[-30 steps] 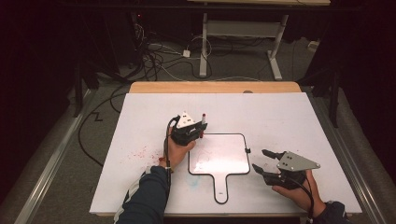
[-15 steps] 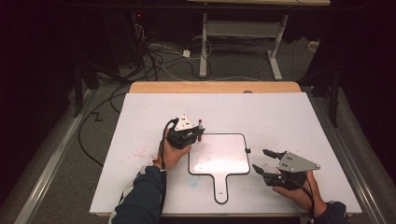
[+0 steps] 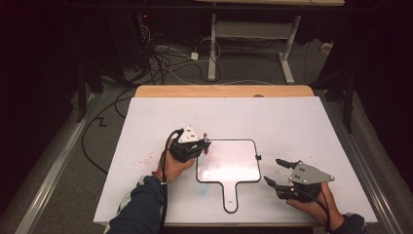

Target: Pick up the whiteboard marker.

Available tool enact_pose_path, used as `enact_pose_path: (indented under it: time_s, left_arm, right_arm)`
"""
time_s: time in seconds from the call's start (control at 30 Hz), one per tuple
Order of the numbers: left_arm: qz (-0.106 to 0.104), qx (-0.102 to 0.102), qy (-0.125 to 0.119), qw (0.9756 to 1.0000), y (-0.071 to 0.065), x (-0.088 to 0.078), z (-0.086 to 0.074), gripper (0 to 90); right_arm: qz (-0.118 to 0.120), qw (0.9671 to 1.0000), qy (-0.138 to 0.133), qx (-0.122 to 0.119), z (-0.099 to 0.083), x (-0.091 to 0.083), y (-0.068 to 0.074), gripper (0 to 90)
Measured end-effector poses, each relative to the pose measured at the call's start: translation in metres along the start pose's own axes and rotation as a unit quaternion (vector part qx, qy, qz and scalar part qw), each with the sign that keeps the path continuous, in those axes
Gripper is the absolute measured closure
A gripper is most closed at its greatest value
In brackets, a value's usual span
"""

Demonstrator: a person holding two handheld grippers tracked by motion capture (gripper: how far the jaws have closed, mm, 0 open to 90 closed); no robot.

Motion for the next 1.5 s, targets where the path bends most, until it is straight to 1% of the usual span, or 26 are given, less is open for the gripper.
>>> enact_pose_path:
  time_s: [0.03, 0.07, 0.17, 0.2, 0.23, 0.3, 0.37, 0.5, 0.57, 0.6, 0.63, 0.67, 0.7, 0.73, 0.83, 0.9, 0.97, 1.0, 1.07, 1.23, 1.3, 1.33, 1.4, 1.43, 1.47, 1.5]
  left_arm:
    - [0.0, 0.0, 0.0, 1.0, 0.0, 0.0, 0.0, 78.8]
    - [0.003, -0.004, -0.004, 1.0, 0.0, 0.002, 0.0, 78.8]
    - [0.017, -0.003, -0.014, 0.9997, 0.001, 0.008, 0.001, 78.9]
    - [0.018, -0.006, -0.018, 0.9997, 0.001, 0.011, 0.002, 78.9]
    - [0.016, -0.012, -0.023, 0.9996, 0.001, 0.014, 0.003, 78.9]
    - [0.011, -0.015, -0.027, 0.9995, 0.001, 0.016, 0.004, 79.0]
    - [-0.004, -0.015, -0.031, 0.9994, -0.004, 0.021, 0.007, 79.0]
    - [-0.01, -0.009, -0.03, 0.9994, -0.01, 0.022, 0.009, 79.0]
    - [-0.02, -0.012, -0.031, 0.9992, -0.012, 0.021, 0.009, 78.9]
    - [-0.025, -0.005, -0.03, 0.9992, -0.016, 0.02, 0.009, 79.0]
    - [-0.022, 0.004, -0.026, 0.9994, -0.018, 0.019, 0.01, 78.9]
    - [-0.022, 0.004, -0.026, 0.9994, -0.018, 0.019, 0.01, 78.9]
    - [-0.014, 0.015, -0.019, 0.9996, -0.017, 0.017, 0.009, 78.9]
    - [-0.005, 0.014, -0.018, 0.9997, -0.014, 0.016, 0.008, 78.9]
    - [0.015, -0.005, -0.016, 0.9997, 0.001, 0.008, 0.0, 78.9]
    - [0.035, -0.009, -0.01, 0.9993, 0.01, 0.002, -0.004, 78.9]
    - [0.038, -0.031, -0.019, 0.9986, 0.016, -0.001, -0.009, 78.9]
    - [0.036, -0.038, -0.023, 0.9984, 0.017, -0.002, -0.011, 78.9]
    - [0.034, -0.041, -0.025, 0.9982, 0.017, -0.001, -0.011, 78.9]
    - [-0.001, -0.02, -0.035, 0.9992, -0.004, 0.011, -0.002, 78.9]
    - [-0.011, -0.008, -0.035, 0.9993, -0.011, 0.014, 0.002, 78.9]
    - [-0.011, -0.001, -0.033, 0.9994, -0.013, 0.015, 0.003, 78.9]
    - [-0.009, 0.002, -0.031, 0.9995, -0.013, 0.015, 0.004, 78.9]
    - [-0.009, 0.001, -0.033, 0.9994, -0.012, 0.015, 0.003, 78.9]
    - [-0.005, 0.001, -0.033, 0.9994, -0.009, 0.015, 0.003, 78.9]
    - [0.011, -0.004, -0.032, 0.9994, -0.002, 0.015, 0.001, 78.9]
  right_arm:
    - [0.0, 1.0, 0.0, 0.0, 0.0, 0.0, 0.0, 32.0]
    - [-0.004, 1.0, 0.001, 0.003, -0.002, -0.003, 0.0, 31.3]
    - [-0.007, 0.9999, -0.006, 0.006, -0.003, -0.006, -0.001, 29.8]
    - [-0.01, 0.9999, -0.008, 0.006, -0.003, -0.006, -0.002, 28.9]
    - [-0.013, 0.9998, -0.01, 0.009, -0.003, -0.006, -0.002, 28.1]
    - [-0.014, 0.9998, -0.012, 0.011, -0.002, -0.006, -0.002, 27.9]
    - [-0.019, 0.9997, -0.015, 0.007, -0.002, -0.006, -0.001, 26.4]
    - [-0.023, 0.9996, -0.017, 0.004, -0.001, -0.006, -0.001, 26.2]
    - [-0.024, 0.9995, -0.017, 0.003, -0.001, -0.006, -0.001, 26.2]
    - [-0.023, 0.9996, -0.017, 0.002, -0.001, -0.006, 0.0, 26.2]
    - [-0.023, 0.9996, -0.018, 0.001, -0.001, -0.006, 0.0, 26.2]
    - [-0.023, 0.9996, -0.018, 0.001, -0.001, -0.006, 0.0, 26.2]
    - [-0.023, 0.9996, -0.018, -0.001, -0.001, -0.006, 0.0, 26.2]
    - [-0.023, 0.9996, -0.017, -0.001, -0.001, -0.006, 0.0, 26.2]
    - [-0.024, 0.9996, -0.015, -0.001, -0.001, -0.006, -0.001, 26.2]
    - [-0.027, 0.9995, -0.012, -0.005, -0.001, -0.006, -0.001, 26.2]
    - [-0.028, 0.9995, -0.013, -0.006, -0.001, -0.006, -0.001, 26.2]
    - [-0.029, 0.9995, -0.013, -0.007, -0.001, -0.006, -0.001, 26.2]
    - [-0.029, 0.9995, -0.012, -0.007, -0.001, -0.006, -0.001, 26.2]
    - [-0.028, 0.9995, -0.013, -0.009, -0.001, -0.006, 0.0, 26.3]
    - [-0.028, 0.9995, -0.012, -0.009, -0.001, -0.005, 0.0, 26.3]
    - [-0.027, 0.9995, -0.011, -0.01, -0.001, -0.005, 0.0, 26.3]
    - [-0.027, 0.9995, -0.011, -0.011, -0.002, -0.005, -0.001, 26.3]
    - [-0.027, 0.9995, -0.011, -0.011, -0.002, -0.005, -0.001, 26.3]
    - [-0.027, 0.9995, -0.012, -0.011, -0.002, -0.005, -0.001, 26.3]
    - [-0.028, 0.9995, -0.011, -0.011, -0.002, -0.005, -0.001, 26.3]
Point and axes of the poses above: each handheld gripper's, and its own axes: x roughly forward along the jaws, z roughly out of its top, y roughly to its left, the point moved 1 cm from there along x, roughly forward along the jaws, and after that the axes turned 5 degrees about x, right-handed, at the moved point
